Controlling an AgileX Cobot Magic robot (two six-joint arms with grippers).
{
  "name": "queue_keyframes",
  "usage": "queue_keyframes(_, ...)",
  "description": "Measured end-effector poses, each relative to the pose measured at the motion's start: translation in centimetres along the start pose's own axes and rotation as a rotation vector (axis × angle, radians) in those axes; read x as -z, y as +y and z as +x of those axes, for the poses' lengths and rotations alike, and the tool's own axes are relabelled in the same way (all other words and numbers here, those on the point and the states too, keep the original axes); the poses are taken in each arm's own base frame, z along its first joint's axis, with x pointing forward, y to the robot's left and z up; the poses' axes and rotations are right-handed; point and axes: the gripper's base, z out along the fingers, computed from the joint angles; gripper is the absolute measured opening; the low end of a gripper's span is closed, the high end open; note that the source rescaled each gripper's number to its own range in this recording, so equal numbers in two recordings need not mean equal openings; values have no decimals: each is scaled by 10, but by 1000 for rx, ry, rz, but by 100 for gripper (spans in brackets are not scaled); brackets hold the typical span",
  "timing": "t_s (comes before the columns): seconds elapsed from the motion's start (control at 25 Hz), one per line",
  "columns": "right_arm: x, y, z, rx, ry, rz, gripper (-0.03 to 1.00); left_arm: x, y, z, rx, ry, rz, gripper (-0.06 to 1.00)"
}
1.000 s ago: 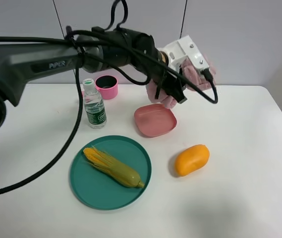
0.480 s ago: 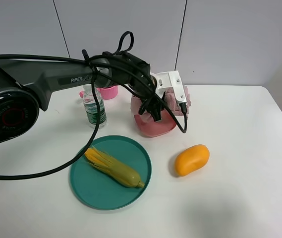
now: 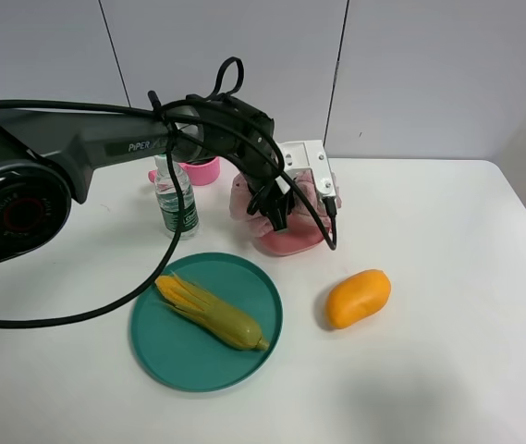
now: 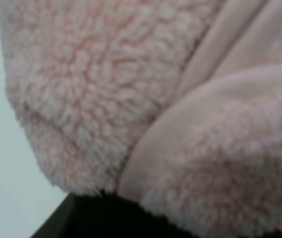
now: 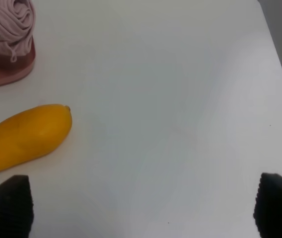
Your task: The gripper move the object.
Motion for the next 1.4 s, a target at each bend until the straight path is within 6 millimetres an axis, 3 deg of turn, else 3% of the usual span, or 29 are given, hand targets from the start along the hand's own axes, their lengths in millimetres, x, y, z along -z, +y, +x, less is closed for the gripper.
queue_keyframes(0.28,0,0,0,0,0,0,100,-12,-7,3,-27,3,35,0)
queue_keyframes(0.56,0,0,0,0,0,0,100,-12,-8,1,-80,-12,48,2)
queue_keyframes(0.76,0,0,0,0,0,0,100,-12,-5,-2,-72,-52,22,58)
queue_keyframes(0.84,0,0,0,0,0,0,100,-12,-4,-4,-72,-67,6,67)
queue_keyframes(0.96,0,0,0,0,0,0,100,-5,-1,-8,-81,-80,-12,70)
queue_keyframes(1.08,0,0,0,0,0,0,100,17,3,-18,-108,-92,-33,71)
queue_keyframes(1.2,0,0,0,0,0,0,100,57,3,-36,-104,-118,-38,71)
queue_keyframes(1.4,0,0,0,0,0,0,100,154,5,-60,-83,-188,-63,75)
